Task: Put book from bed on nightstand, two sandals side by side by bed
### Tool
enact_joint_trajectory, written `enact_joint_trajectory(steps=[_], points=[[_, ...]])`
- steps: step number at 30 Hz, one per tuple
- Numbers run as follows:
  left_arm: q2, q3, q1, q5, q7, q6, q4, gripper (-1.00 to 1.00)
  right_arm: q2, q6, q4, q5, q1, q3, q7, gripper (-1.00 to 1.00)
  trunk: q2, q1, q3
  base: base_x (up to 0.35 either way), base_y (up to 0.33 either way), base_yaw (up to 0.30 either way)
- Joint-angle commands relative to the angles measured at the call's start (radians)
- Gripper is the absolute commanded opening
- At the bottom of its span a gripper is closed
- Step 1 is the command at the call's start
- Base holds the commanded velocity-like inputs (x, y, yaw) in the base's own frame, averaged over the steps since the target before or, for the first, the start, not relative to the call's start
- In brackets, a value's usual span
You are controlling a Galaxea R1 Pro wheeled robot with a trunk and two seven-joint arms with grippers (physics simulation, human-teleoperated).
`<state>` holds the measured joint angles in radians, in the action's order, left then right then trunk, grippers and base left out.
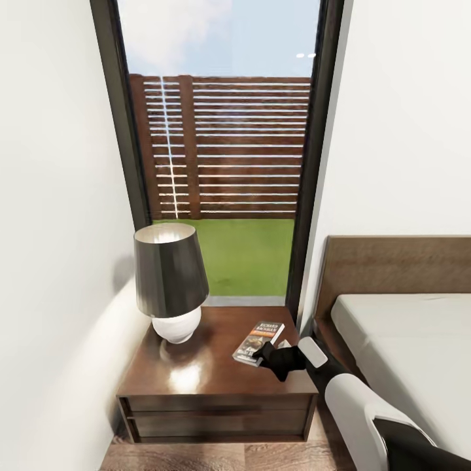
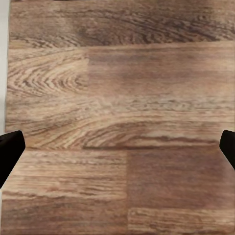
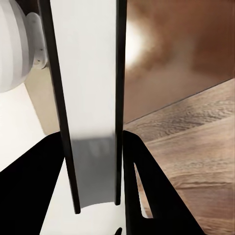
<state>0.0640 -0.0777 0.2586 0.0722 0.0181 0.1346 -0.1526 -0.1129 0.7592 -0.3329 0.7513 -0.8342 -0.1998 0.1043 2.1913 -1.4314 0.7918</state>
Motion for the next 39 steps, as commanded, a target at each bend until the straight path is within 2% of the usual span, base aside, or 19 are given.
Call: enact_joint_trajectory(steps=[1, 24, 29, 39], points=[[0.000, -0.008, 0.001, 0.008, 0.002, 0.003, 0.001, 1.00, -0.001, 0.003, -0.002, 0.012, -0.001, -0.004, 0.011, -1.00, 0.008, -0.004, 0.004, 0.000, 0.000, 0.000], [0.000, -0.008, 0.001, 0.008, 0.002, 0.003, 0.001, 1.00, -0.002, 0.003, -0.002, 0.013, -0.008, -0.005, 0.052, -1.00, 0.015, -0.008, 0.007, 0.000, 0.000, 0.000], [0.000, -0.008, 0.001, 0.008, 0.002, 0.003, 0.001, 1.00, -0.002, 0.003, -0.002, 0.013, -0.011, -0.005, 0.053, -1.00, 0.050, -0.027, 0.023, 0.000, 0.000, 0.000], [0.000, -0.008, 0.001, 0.008, 0.002, 0.003, 0.001, 1.00, -0.002, 0.003, -0.002, 0.013, -0.013, -0.010, 0.077, -1.00, 0.050, -0.027, 0.023, 0.000, 0.000, 0.000]])
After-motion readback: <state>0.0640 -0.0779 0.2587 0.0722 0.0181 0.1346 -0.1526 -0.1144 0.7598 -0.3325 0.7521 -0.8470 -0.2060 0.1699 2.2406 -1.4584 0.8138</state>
